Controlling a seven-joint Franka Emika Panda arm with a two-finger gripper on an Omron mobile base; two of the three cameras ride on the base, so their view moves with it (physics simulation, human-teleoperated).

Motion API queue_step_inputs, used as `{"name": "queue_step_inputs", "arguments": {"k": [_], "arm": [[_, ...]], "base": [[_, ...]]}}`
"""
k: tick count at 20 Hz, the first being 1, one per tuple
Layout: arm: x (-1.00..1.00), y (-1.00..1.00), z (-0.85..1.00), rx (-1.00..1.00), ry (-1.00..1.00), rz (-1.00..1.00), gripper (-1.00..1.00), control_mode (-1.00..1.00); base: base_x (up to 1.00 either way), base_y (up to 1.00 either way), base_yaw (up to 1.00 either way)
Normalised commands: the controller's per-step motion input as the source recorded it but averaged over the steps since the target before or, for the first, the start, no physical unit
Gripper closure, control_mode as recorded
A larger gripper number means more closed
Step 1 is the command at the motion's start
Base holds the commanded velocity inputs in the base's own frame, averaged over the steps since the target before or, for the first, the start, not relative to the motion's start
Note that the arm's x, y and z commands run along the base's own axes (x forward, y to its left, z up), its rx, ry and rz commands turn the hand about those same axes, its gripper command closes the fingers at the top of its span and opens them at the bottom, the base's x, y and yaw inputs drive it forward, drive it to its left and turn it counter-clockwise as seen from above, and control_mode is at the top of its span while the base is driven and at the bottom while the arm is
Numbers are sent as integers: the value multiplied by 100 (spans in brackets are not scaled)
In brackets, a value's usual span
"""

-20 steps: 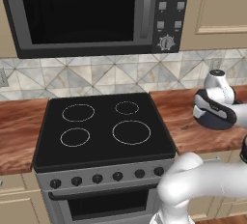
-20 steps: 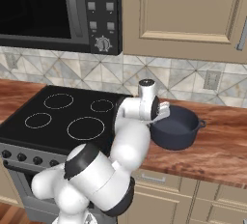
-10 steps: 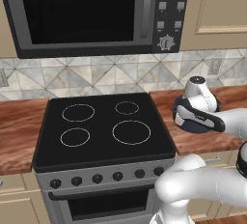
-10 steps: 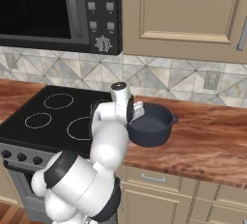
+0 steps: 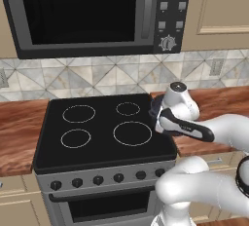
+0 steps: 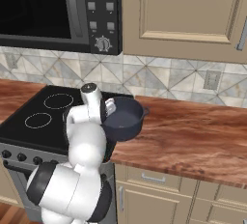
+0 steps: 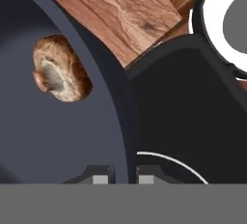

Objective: Turn on the sink faucet. Then move the mushroom from the counter to the sink. Turn off the sink. Move the vegetable from the sink to the pot next to the stove. Finally move the pot to the rear left burner.

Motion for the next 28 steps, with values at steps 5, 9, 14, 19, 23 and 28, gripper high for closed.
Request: {"name": "queue_step_inputs", "arguments": {"k": [5,9,14,19,23,28], "arm": [[12,55,47,0,0,49,100,-100],[26,53,55,0,0,46,100,-100],[36,49,58,0,0,44,100,-100],[42,49,51,0,0,41,100,-100],[41,56,34,-4,0,37,100,-100],[23,66,1,-15,0,28,100,-100]], "base": [[0,0,0],[0,0,0],[0,0,0],[0,0,0],[0,0,0],[0,0,0]]}}
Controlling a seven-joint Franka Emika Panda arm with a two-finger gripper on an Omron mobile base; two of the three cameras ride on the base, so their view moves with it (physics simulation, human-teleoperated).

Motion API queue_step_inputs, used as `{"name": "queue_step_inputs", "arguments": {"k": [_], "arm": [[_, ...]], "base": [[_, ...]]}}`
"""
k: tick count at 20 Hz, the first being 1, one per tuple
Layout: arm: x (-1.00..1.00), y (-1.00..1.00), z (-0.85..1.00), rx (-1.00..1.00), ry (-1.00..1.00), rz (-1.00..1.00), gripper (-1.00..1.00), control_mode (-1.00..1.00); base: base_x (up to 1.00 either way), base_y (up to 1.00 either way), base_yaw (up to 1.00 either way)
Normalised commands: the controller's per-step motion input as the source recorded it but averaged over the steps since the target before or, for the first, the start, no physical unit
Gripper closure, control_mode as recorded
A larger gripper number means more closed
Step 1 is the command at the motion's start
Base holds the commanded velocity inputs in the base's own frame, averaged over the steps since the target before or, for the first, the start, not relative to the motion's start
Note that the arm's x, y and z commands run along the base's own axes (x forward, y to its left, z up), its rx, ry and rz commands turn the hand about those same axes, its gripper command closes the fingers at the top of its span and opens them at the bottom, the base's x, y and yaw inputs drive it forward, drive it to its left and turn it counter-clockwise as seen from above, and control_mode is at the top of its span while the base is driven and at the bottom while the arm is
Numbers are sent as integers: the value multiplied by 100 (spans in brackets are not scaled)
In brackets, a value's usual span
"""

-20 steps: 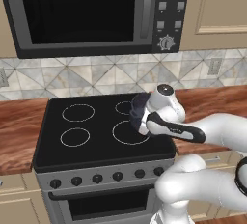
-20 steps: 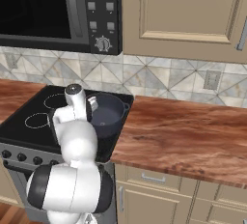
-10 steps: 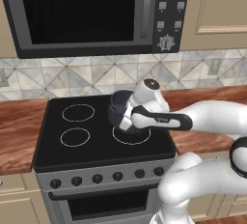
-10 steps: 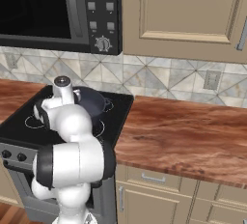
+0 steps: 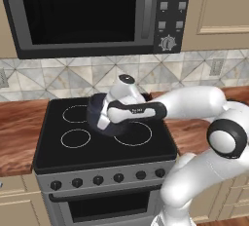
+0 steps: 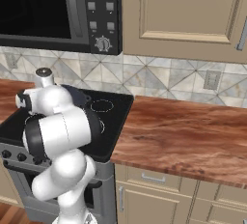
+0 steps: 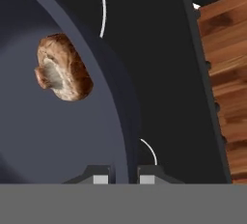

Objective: Turn on the sink faucet. Then move the mushroom from the counter to the sink. Turn off the sink. Move the vegetable from the sink to the pot next to the stove. Finally move the pot to the rear left burner.

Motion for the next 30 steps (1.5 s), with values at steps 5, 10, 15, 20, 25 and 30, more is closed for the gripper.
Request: {"name": "queue_step_inputs", "arguments": {"k": [5,10,15,20,25,30], "arm": [[15,50,-5,-18,-2,23,100,-100],[54,29,0,-10,0,31,100,-100],[69,28,-1,-8,-3,31,100,-100],[65,10,-7,-11,-8,27,100,-100],[52,0,-16,-14,-17,18,100,-100],[40,0,-18,-11,-11,14,100,-100]], "base": [[0,0,0],[0,0,0],[0,0,0],[0,0,0],[0,0,0],[0,0,0]]}}
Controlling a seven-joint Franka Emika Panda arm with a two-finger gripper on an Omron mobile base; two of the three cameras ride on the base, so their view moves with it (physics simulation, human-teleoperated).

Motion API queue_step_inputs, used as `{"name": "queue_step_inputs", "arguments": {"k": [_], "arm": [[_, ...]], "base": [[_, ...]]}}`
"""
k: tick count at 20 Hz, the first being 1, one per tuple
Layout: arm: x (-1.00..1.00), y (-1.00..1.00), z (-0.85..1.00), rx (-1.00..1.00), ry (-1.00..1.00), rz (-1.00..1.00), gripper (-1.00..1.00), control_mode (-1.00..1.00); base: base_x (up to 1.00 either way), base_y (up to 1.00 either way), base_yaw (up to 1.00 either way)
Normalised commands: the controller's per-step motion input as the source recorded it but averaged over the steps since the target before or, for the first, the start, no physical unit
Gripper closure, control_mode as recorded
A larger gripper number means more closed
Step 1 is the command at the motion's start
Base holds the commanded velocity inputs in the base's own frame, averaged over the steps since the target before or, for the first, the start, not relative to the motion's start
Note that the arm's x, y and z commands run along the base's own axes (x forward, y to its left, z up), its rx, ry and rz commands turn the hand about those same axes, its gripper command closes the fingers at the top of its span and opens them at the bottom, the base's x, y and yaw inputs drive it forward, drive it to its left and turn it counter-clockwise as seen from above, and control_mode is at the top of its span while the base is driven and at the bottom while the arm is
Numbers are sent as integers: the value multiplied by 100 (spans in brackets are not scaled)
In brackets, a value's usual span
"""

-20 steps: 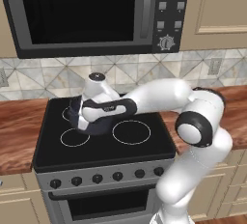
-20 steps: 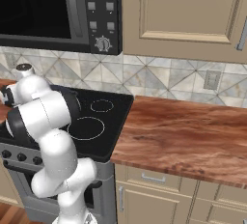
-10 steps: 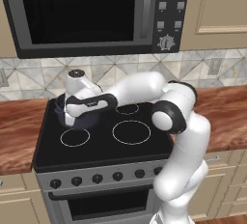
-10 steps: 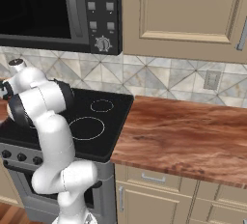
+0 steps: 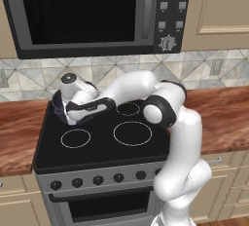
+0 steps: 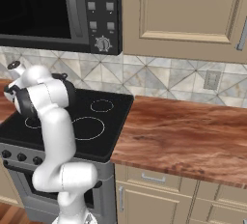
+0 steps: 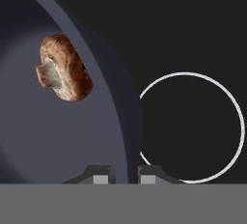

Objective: Turn on the sink faucet. Then move the mushroom from the counter to the sink. Turn off the sink. Move the vegetable from the sink to the pot next to the stove. Finally move the pot to the rear left burner.

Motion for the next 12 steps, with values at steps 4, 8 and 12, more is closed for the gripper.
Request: {"name": "queue_step_inputs", "arguments": {"k": [4,8,12], "arm": [[42,0,-14,-4,-5,10,100,-100],[24,-1,-4,0,0,4,100,-100],[21,-6,-3,2,1,0,100,-100]], "base": [[0,0,0],[0,0,0],[0,0,0]]}}
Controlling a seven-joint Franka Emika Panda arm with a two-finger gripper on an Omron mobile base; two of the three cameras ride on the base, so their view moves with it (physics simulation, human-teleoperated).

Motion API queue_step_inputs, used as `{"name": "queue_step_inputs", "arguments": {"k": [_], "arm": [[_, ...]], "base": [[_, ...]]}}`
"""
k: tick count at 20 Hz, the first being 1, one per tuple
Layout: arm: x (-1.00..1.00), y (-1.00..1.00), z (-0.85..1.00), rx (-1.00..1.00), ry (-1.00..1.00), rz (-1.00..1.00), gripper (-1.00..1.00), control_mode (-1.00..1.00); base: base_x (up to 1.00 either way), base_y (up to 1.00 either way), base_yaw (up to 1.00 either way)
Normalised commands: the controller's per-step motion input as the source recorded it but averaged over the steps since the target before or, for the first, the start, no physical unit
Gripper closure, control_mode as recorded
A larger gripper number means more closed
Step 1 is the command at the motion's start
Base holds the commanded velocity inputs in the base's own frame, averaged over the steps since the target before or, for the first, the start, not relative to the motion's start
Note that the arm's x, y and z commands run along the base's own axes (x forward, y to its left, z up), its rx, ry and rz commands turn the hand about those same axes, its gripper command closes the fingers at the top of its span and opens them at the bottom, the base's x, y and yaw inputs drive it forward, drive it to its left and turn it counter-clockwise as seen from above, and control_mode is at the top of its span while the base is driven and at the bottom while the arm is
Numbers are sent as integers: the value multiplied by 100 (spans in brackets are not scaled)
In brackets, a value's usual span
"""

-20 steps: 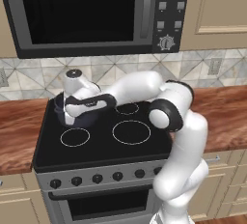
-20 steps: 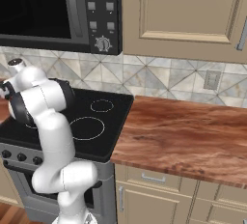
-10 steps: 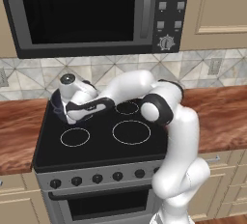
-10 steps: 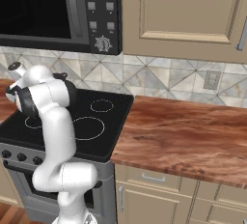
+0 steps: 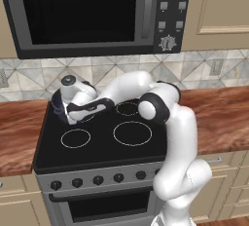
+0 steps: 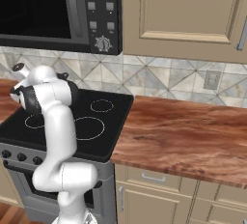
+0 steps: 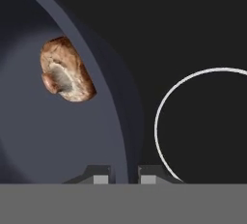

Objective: Turn on the sink faucet. Then move the mushroom from the counter to the sink. Turn off the sink. Move the vegetable from the sink to the pot next to the stove. Finally move the pot to the rear left burner.

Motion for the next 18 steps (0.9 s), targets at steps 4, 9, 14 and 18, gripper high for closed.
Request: {"name": "queue_step_inputs", "arguments": {"k": [4,9,14,18], "arm": [[23,-10,-1,2,0,0,100,-100],[24,-10,-5,0,0,0,100,-100],[15,-11,-4,0,0,0,100,-100],[18,-6,-2,1,2,0,100,-100]], "base": [[0,0,0],[0,0,0],[0,0,0],[0,0,0]]}}
